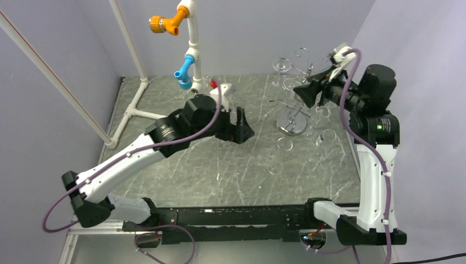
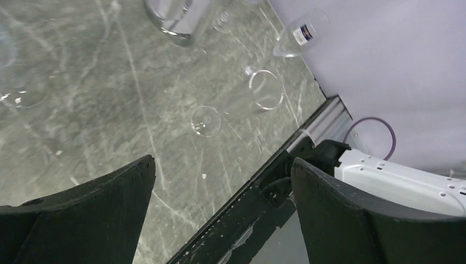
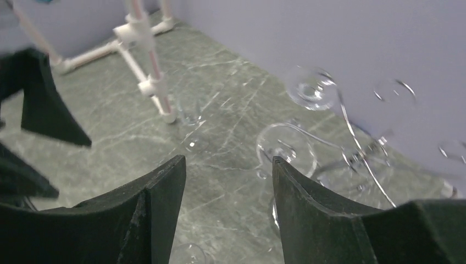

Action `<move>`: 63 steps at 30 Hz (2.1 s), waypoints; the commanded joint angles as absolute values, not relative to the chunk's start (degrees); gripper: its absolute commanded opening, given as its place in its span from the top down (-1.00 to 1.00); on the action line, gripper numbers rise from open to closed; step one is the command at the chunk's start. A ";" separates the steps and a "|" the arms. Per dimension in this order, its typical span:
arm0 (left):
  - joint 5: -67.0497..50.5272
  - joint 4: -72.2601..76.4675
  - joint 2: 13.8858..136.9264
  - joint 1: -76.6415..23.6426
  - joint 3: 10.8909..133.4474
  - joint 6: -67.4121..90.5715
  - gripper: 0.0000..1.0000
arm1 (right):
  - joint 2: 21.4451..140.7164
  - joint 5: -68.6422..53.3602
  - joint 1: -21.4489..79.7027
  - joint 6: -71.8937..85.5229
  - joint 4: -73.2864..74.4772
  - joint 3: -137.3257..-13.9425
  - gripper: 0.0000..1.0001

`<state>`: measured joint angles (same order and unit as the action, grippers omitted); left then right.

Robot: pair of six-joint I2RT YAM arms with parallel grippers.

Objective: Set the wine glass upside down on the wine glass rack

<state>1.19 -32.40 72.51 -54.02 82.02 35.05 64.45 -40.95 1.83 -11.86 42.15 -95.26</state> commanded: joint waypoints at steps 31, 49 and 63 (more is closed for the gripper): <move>-1.90 -54.64 116.41 -61.44 125.74 34.96 0.10 | 56.36 -40.66 -15.73 11.55 31.40 -83.09 -0.21; -0.18 -55.11 119.95 -61.46 128.93 34.68 0.47 | 54.55 -43.04 -16.29 12.73 31.29 -81.34 -0.20; 8.98 -53.10 107.81 -60.99 116.67 32.40 1.00 | 56.32 -51.87 -16.36 11.12 34.31 -81.54 -0.20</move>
<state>4.05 -55.66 118.04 -61.23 123.15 33.36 55.35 -45.19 -16.12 11.94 33.39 -81.25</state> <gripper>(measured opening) 0.020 0.604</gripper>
